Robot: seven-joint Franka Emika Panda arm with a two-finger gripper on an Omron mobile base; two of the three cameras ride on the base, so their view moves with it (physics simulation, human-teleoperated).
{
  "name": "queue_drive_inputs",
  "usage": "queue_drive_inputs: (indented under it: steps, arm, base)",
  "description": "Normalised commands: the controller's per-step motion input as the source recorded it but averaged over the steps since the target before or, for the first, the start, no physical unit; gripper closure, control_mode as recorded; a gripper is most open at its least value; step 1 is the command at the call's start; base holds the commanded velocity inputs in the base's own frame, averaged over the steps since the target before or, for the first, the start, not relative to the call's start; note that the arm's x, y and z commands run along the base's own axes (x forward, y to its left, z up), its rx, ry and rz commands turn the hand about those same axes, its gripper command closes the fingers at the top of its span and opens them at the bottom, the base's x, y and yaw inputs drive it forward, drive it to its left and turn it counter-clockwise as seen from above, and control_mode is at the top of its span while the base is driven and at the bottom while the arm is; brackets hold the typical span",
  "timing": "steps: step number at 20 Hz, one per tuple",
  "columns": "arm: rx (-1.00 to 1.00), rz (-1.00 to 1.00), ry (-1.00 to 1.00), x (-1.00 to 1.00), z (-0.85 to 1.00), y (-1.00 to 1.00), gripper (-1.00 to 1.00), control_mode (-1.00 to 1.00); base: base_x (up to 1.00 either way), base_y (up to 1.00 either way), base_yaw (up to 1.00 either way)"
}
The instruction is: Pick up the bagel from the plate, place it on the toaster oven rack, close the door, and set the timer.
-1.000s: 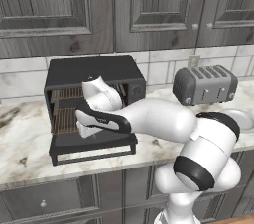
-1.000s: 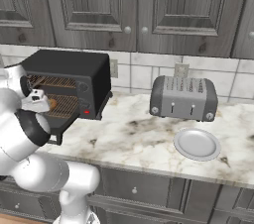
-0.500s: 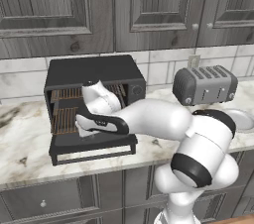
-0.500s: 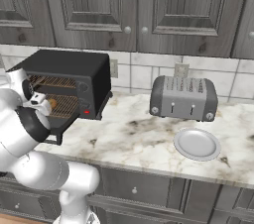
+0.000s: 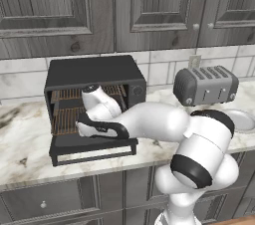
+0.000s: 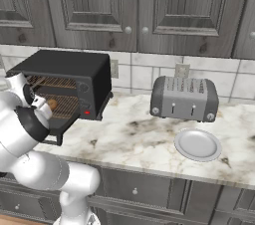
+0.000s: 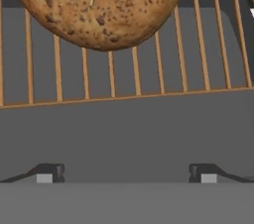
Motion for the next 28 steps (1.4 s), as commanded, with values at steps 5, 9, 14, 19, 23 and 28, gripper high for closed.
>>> queue_drive_inputs:
  steps: [5,9,14,19,23,28]
  arm:
    - [0.0,-0.12,-0.05,0.18,-0.17,0.0,-1.0,-1.0]
    - [0.0,-0.11,-0.05,0.27,-0.08,0.0,-1.0,-1.0]
    - [0.0,-0.11,-0.03,0.3,-0.1,0.0,-1.0,-1.0]
    - [0.0,-0.11,-0.03,0.38,-0.01,0.0,-1.0,-1.0]
    - [0.0,-0.1,-0.03,0.38,0.0,0.0,-1.0,-1.0]
    - [0.0,-0.08,-0.05,0.27,0.0,0.0,-1.0,-1.0]
  base:
    - [0.0,0.0,0.0]
    - [0.0,0.0,0.0]
    - [0.0,0.0,0.0]
    - [0.0,0.0,0.0]
    - [0.0,0.0,0.0]
    - [0.0,0.0,0.0]
